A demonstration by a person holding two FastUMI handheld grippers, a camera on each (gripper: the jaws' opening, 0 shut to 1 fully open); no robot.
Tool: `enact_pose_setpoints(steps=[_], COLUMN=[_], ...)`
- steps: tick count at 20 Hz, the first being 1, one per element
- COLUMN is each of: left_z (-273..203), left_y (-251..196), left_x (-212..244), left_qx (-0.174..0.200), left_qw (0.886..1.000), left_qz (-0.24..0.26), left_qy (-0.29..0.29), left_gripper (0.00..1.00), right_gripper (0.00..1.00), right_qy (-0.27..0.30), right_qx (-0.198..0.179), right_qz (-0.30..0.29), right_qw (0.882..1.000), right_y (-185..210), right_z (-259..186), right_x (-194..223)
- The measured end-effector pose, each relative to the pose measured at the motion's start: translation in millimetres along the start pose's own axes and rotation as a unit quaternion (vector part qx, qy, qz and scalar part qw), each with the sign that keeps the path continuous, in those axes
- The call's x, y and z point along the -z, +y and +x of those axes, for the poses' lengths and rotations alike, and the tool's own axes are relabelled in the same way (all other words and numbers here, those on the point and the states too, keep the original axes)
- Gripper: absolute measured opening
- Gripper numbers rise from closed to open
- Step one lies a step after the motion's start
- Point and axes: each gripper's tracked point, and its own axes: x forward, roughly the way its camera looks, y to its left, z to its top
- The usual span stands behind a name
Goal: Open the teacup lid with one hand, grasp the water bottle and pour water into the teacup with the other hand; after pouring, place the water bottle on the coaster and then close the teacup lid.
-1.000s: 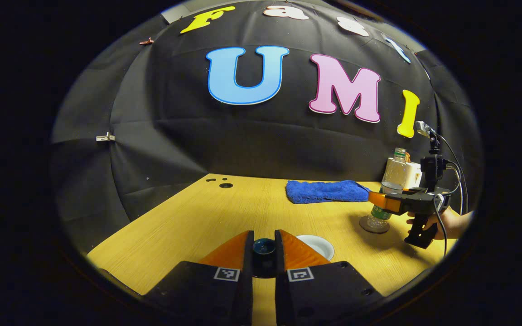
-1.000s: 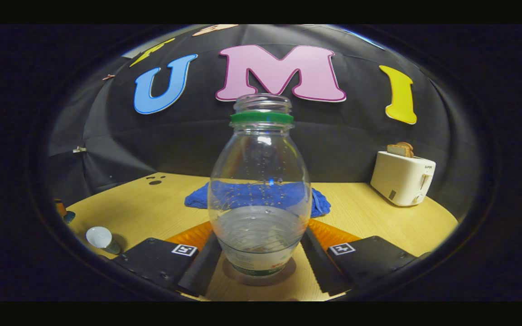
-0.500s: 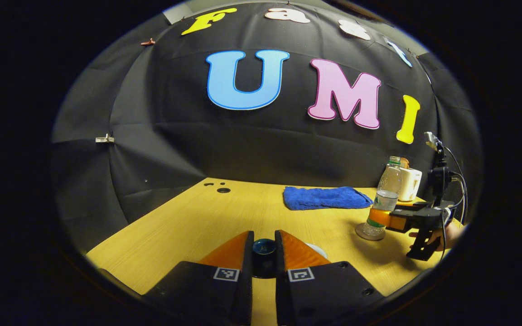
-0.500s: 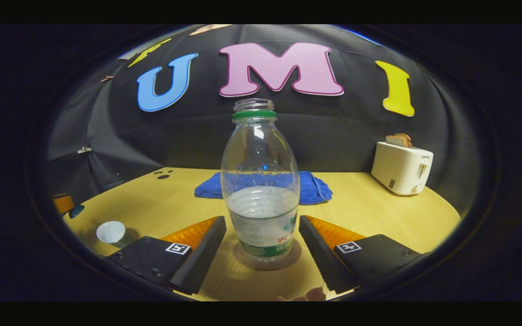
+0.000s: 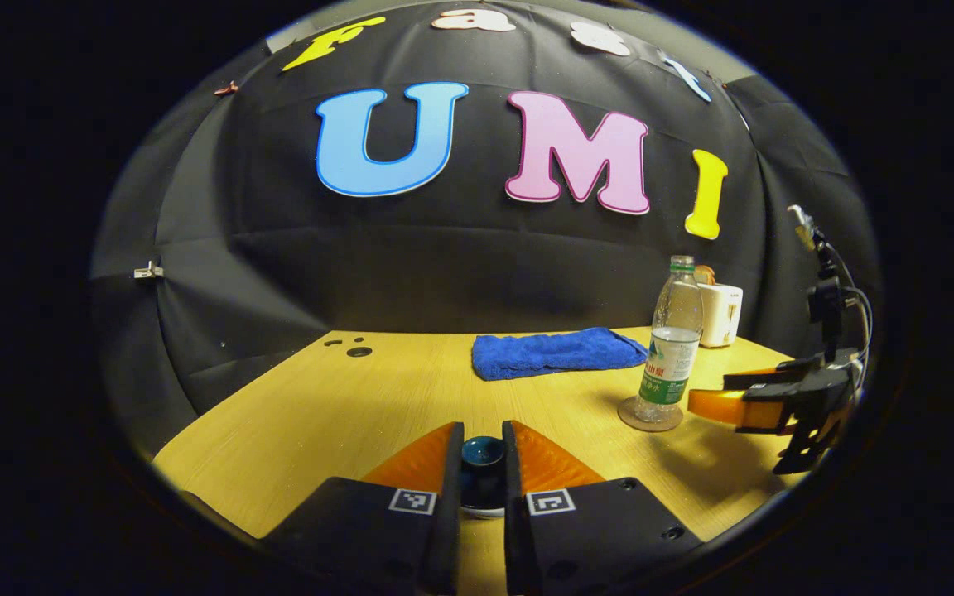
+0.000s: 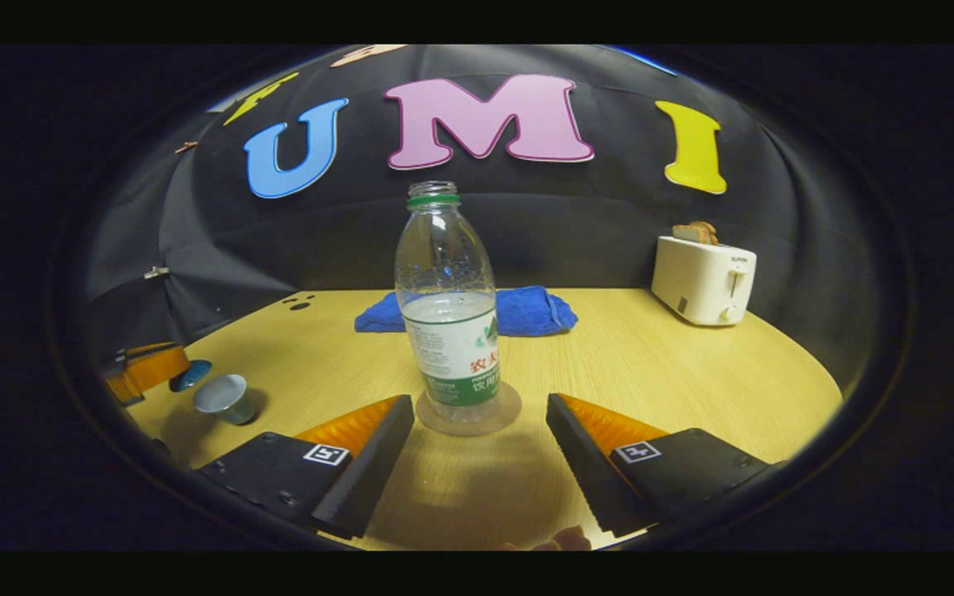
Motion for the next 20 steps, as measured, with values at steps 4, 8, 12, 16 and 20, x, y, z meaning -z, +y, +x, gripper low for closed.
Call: enact_pose_setpoints(steps=[4, 8, 12, 16, 20], left_z=[12.8, 13.0, 16.1, 9.7, -11.3], left_y=[-8.8, -10.9, -9.4, -4.5, 0.4], left_x=[15.8, 24.8, 26.2, 21.0, -7.9], left_qx=[0.004, 0.006, 0.006, -0.006, -0.018], left_qw=[1.0, 1.0, 1.0, 1.0, 1.0], left_qz=[0.008, 0.021, 0.02, 0.028, 0.022], left_qy=[0.004, 0.008, 0.01, 0.01, 0.008], left_gripper=[0.25, 0.25, 0.28, 0.45, 0.86], right_gripper=[1.0, 0.99, 0.99, 0.99, 0.99], right_qy=[0.01, 0.013, 0.014, 0.022, 0.02], right_qx=[0.0, -0.001, -0.003, -0.005, -0.002], right_qz=[0.031, 0.034, 0.032, 0.029, 0.011], right_qw=[0.999, 0.999, 0.999, 0.999, 1.0], right_y=[1.1, -2.1, -2.0, -2.4, -9.0], right_z=[-11.7, -13.3, -15.9, -23.7, -41.8], right_x=[1.3, 2.5, 2.8, 0.8, -22.9])
